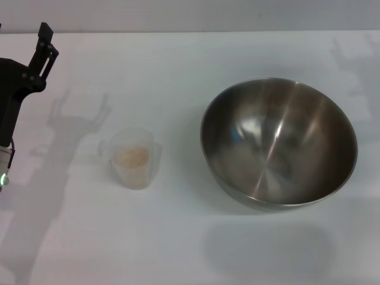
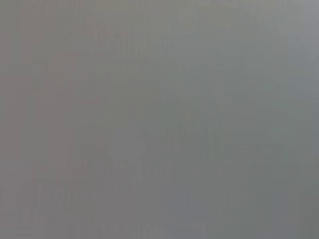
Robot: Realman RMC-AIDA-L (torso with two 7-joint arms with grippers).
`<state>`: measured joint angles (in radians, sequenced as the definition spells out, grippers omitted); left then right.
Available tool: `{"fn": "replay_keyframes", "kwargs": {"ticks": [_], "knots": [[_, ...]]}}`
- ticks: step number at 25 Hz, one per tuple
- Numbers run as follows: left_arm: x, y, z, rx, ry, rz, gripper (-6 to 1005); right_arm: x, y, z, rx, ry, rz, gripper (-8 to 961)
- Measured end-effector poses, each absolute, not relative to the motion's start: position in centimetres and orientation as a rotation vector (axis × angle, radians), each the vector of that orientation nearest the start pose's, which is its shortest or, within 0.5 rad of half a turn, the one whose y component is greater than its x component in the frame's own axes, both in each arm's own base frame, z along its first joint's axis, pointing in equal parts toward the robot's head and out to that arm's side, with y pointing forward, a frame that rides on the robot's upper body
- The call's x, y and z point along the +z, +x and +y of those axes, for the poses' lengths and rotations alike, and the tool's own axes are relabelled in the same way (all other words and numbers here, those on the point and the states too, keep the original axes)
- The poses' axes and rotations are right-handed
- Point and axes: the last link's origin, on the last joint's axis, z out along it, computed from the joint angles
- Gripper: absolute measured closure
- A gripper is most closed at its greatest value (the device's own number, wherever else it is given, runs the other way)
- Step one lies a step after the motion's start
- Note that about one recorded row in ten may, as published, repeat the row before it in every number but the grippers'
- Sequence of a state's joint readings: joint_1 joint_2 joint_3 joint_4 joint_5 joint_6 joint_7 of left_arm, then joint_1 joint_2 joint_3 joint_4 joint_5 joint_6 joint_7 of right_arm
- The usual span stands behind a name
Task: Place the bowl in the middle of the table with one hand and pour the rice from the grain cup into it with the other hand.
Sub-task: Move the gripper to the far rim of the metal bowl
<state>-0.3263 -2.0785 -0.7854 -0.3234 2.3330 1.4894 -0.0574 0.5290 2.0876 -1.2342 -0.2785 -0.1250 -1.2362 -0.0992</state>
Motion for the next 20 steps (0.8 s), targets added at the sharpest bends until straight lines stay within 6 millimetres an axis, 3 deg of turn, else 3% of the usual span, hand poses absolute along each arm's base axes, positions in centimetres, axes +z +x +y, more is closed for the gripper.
{"fn": "replay_keyframes", "kwargs": {"ticks": [8,15,20], "knots": [[-0.8,-27.9,29.5,-0.986,-1.529,-0.272,145,4.2,23.5,41.9,0.805,-1.658,0.387,188],[-0.7,-27.9,29.6,-0.984,-1.524,-0.267,145,1.7,17.7,42.1,0.602,-1.833,0.468,188],[-0.3,-27.8,29.6,-0.997,-1.510,-0.250,146,0.8,15.8,41.8,0.517,-1.843,0.517,189]]}}
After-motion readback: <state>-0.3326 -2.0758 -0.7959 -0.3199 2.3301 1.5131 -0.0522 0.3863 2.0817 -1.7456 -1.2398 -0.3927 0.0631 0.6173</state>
